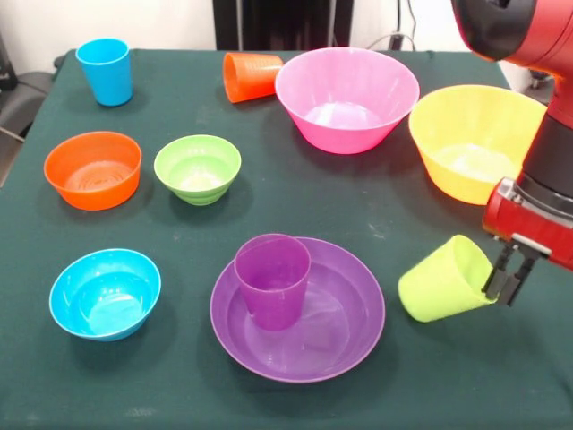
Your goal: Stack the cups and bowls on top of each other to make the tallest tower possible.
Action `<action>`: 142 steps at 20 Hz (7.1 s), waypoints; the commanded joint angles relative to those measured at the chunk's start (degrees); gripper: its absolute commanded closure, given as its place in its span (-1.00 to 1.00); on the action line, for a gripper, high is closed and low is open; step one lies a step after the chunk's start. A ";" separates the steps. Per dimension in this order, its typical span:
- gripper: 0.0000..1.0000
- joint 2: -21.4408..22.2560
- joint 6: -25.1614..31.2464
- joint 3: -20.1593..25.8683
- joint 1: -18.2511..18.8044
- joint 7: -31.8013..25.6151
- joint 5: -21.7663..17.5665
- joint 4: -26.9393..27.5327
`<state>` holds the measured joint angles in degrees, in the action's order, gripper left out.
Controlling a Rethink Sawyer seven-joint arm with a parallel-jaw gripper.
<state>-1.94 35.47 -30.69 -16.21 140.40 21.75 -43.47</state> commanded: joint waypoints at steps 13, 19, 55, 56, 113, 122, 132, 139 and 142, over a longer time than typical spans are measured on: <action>1.00 -1.90 0.25 3.15 -0.04 9.29 0.34 -3.24; -1.00 -1.66 0.77 2.72 -0.24 9.56 0.26 -3.53; -1.00 8.93 4.64 5.42 1.20 1.47 -1.62 -11.62; -1.00 9.11 4.90 5.49 1.38 1.20 -1.73 -11.54; -1.00 27.46 -7.05 27.01 22.31 -17.56 -27.60 -32.21; -1.00 26.91 -8.81 29.96 24.59 -16.10 -32.04 -32.12; -1.00 28.16 -9.01 33.24 27.79 -16.29 -35.77 -33.91; -1.00 28.61 -9.35 34.86 29.36 -15.66 -38.02 -34.99; -1.00 29.42 -8.74 35.49 29.88 -15.31 -38.74 -35.86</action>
<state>27.29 27.25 -3.24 12.48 136.23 -11.88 -73.22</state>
